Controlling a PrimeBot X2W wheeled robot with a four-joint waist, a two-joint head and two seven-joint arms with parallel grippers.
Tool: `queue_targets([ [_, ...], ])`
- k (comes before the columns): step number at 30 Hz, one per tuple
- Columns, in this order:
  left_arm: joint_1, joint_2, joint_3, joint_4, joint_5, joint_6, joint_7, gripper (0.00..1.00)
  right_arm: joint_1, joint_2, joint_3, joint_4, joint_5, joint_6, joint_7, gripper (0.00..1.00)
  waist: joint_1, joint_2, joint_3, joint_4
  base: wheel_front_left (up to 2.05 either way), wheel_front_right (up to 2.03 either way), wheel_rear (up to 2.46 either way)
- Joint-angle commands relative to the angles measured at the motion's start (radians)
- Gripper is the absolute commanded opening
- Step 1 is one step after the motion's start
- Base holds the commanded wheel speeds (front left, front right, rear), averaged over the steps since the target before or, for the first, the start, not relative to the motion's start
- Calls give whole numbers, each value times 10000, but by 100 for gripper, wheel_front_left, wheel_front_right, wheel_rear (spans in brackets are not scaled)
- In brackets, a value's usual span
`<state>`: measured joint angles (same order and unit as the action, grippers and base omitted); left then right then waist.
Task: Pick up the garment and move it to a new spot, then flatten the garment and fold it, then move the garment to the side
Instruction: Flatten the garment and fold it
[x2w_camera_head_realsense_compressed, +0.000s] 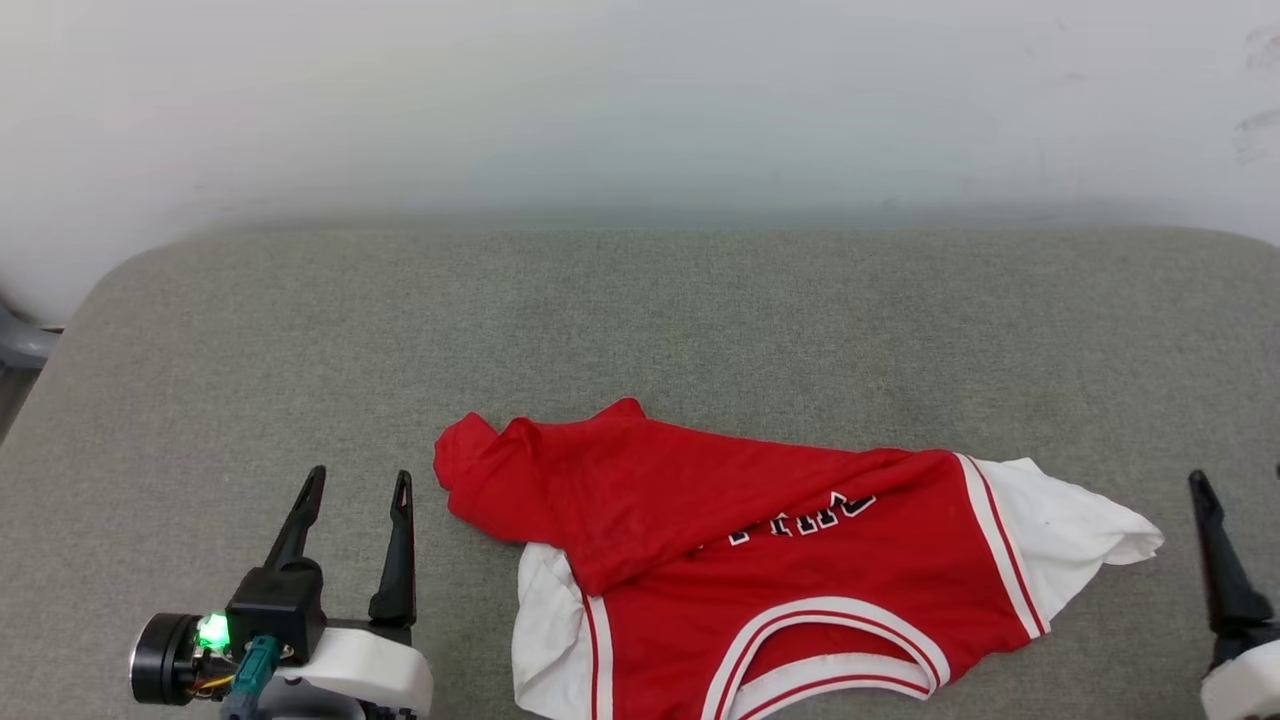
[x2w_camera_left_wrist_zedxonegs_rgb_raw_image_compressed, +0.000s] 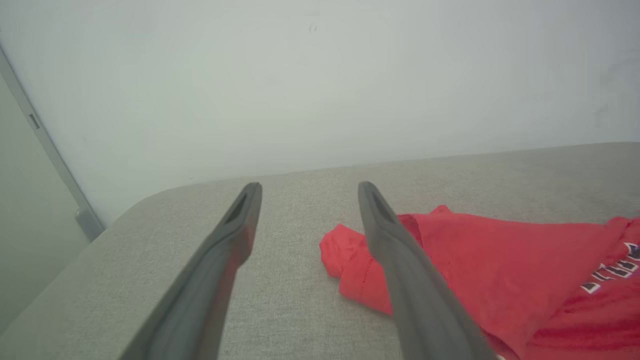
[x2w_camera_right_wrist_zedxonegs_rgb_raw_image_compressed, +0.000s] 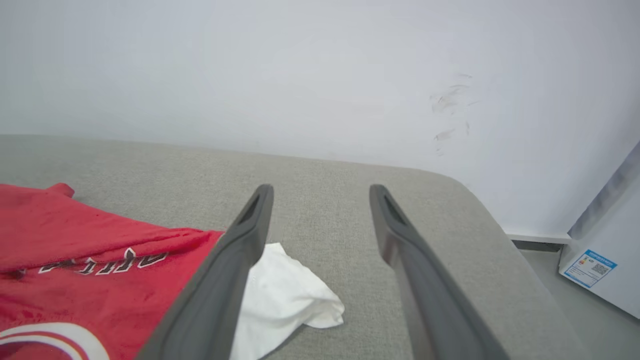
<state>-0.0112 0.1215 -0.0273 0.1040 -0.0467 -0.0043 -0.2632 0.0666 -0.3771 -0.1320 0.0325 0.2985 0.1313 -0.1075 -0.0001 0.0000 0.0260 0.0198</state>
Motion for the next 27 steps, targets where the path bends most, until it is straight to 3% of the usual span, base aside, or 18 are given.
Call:
queue_targets([
  [1,-174,101,-28,8,49,-65,-22,100,205,298,-39,-172,-202,-9,-105,100,1,0,-66,3,0,0,0],
  [6,-704,556,-290,222,118,-574,53,100,673,1672,-7,-1092,-1321,-11,-499,100,1,0,-208,53,0,0,0],
  [10,-1469,1059,-769,253,67,-1001,688,100,981,2172,314,-1301,-1802,-11,-618,100,1,0,-244,126,0,0,0],
  [16,-2747,1980,-2192,294,-643,-1238,2474,100,1033,2305,696,-1071,-1961,-11,-777,100,1,0,-172,138,0,0,0],
  [27,-4744,4013,-6194,-300,-4674,-1250,6950,100,588,2120,948,-597,-1975,-11,-1045,100,1,0,99,-73,0,0,0],
])
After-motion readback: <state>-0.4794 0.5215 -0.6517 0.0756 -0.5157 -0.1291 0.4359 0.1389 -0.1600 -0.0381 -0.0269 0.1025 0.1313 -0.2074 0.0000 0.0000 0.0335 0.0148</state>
